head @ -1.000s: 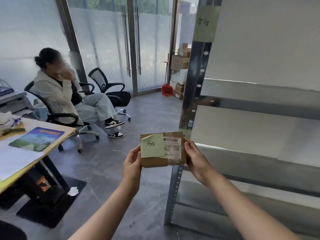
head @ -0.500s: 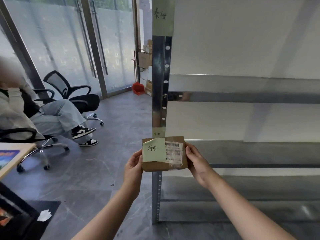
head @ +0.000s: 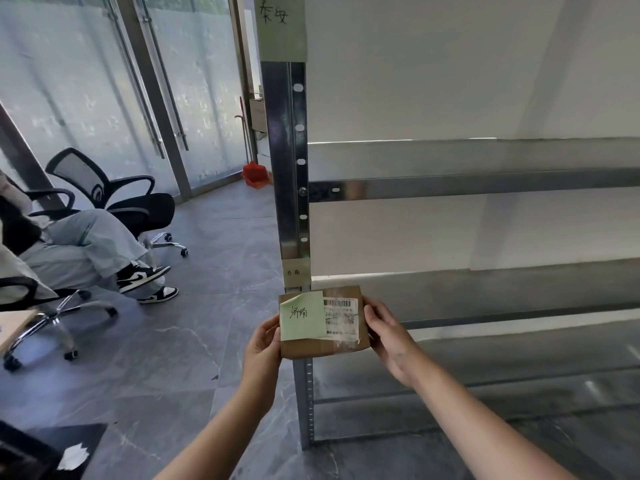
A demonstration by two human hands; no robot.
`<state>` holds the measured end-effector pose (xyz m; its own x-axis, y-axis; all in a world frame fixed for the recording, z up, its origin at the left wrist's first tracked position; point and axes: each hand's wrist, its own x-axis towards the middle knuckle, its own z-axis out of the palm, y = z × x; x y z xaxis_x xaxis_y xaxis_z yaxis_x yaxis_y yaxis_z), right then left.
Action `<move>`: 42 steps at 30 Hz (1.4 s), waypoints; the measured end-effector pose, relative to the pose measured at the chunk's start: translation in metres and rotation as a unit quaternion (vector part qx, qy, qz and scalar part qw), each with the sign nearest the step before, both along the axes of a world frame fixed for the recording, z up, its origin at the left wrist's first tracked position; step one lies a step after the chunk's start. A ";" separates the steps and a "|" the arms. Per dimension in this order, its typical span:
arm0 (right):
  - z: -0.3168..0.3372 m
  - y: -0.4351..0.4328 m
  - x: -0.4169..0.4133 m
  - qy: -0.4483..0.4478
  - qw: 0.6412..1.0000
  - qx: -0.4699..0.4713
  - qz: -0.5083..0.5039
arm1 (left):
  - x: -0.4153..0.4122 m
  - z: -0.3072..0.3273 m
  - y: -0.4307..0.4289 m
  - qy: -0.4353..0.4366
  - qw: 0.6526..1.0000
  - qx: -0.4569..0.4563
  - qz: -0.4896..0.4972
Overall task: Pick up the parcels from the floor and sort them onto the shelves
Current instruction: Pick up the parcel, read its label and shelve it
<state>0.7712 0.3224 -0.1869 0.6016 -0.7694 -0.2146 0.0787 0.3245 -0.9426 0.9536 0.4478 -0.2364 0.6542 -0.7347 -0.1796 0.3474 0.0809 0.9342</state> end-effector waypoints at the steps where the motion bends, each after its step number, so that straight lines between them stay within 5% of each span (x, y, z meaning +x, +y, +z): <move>1: -0.003 -0.001 0.001 0.000 1.000 0.003 0.003 | 0.001 -0.002 0.000 0.002 1.000 0.002 0.002; 26: -0.030 -0.047 -0.021 0.021 0.998 0.049 0.043 | -0.031 -0.027 -0.018 0.037 0.999 0.026 0.026; 42: -0.040 -0.129 -0.047 -0.004 0.996 0.092 -0.010 | -0.061 -0.010 -0.110 0.045 0.998 0.043 0.012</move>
<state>0.7237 0.1934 -0.2272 0.5882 -0.7298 -0.3485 0.0950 0.4902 -0.8664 0.8924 0.3382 -0.2468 0.6495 -0.6983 -0.3009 0.4299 0.0108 0.9028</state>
